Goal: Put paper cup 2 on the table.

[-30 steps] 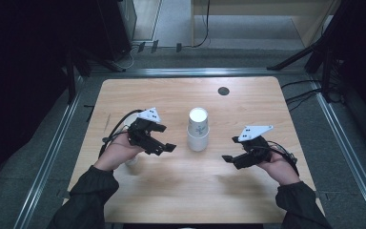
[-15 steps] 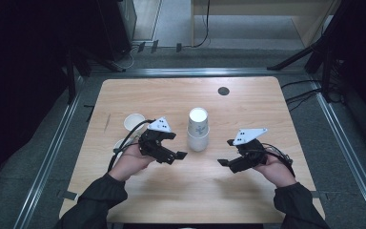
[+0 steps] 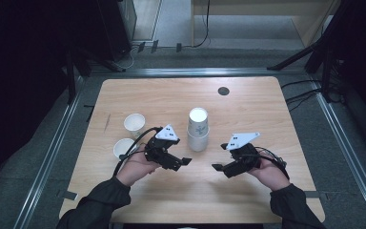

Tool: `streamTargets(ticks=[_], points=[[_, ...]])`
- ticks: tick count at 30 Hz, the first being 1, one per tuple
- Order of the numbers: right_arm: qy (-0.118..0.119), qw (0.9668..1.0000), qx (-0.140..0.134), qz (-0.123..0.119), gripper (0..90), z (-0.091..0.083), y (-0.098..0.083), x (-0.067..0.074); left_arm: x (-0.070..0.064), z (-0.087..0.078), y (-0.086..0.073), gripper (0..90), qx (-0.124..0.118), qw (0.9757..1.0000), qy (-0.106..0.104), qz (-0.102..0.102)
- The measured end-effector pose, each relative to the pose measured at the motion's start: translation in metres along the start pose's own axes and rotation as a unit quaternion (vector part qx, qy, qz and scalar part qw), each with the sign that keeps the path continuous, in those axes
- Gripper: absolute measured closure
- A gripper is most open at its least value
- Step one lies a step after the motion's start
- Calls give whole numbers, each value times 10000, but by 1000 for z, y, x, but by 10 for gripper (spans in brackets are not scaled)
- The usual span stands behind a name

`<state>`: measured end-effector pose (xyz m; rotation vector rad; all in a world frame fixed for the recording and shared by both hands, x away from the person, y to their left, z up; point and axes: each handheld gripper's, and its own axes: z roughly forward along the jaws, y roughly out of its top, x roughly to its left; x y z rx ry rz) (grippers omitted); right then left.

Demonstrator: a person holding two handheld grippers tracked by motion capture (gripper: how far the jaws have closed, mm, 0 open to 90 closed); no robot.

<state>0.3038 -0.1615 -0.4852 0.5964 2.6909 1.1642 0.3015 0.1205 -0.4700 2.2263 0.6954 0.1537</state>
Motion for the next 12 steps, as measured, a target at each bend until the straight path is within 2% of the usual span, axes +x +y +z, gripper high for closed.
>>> streamTargets(ticks=[9,12], points=[[-4,10000,63,13,213,1,-1,-1,-1,5,-3,141,71,9996,152,209],[6,10000,98,-17,213,3,-2,-1,0,10,-6,141,115,9997,141,142]])
